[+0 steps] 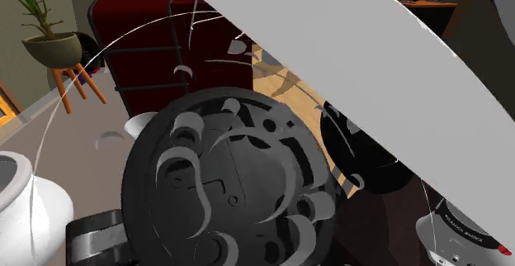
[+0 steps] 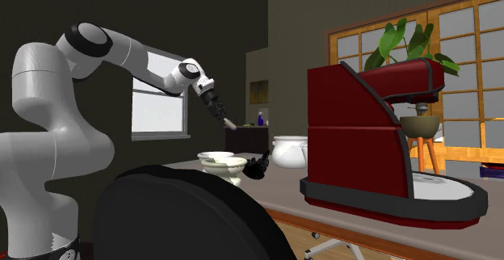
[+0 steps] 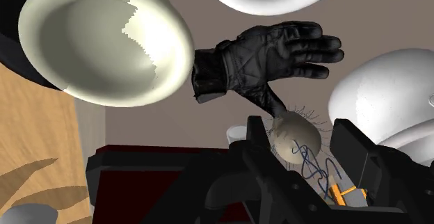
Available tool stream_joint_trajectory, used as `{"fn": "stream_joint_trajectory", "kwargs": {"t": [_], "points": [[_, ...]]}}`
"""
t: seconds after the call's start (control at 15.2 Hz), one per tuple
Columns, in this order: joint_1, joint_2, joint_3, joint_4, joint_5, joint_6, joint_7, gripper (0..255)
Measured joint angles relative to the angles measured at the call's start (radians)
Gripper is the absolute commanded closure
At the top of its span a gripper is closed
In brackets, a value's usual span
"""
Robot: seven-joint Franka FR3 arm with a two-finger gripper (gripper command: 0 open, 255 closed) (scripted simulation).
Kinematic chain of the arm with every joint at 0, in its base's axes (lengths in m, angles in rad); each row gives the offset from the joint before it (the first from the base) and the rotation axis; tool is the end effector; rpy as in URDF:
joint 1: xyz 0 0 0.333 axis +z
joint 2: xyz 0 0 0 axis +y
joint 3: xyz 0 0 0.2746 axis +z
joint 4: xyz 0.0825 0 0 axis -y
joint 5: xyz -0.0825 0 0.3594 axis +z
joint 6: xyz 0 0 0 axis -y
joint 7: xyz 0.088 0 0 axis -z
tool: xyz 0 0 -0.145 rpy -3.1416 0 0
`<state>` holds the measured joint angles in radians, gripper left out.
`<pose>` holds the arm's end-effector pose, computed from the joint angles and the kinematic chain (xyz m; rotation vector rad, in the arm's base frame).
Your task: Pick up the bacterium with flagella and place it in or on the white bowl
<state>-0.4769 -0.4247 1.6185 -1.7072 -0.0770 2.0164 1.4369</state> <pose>0.1766 0.5587 0.5035 -2.8819 0.2957 -0.8226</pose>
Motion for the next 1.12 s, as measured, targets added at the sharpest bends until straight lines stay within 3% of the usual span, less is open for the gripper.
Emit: {"fn": "stream_joint_trajectory", "kwargs": {"t": [0.2,0.26,0.4,1.12], "points": [[-0.063,-0.049,0.085,0.082,0.04,-0.051,0.024,255],[-0.114,-0.078,0.133,0.137,0.064,-0.078,0.024,255],[-0.139,-0.109,0.169,0.181,0.087,-0.105,0.039,255],[-0.124,-0.139,0.193,0.063,0.104,0.011,0.077,255]]}}
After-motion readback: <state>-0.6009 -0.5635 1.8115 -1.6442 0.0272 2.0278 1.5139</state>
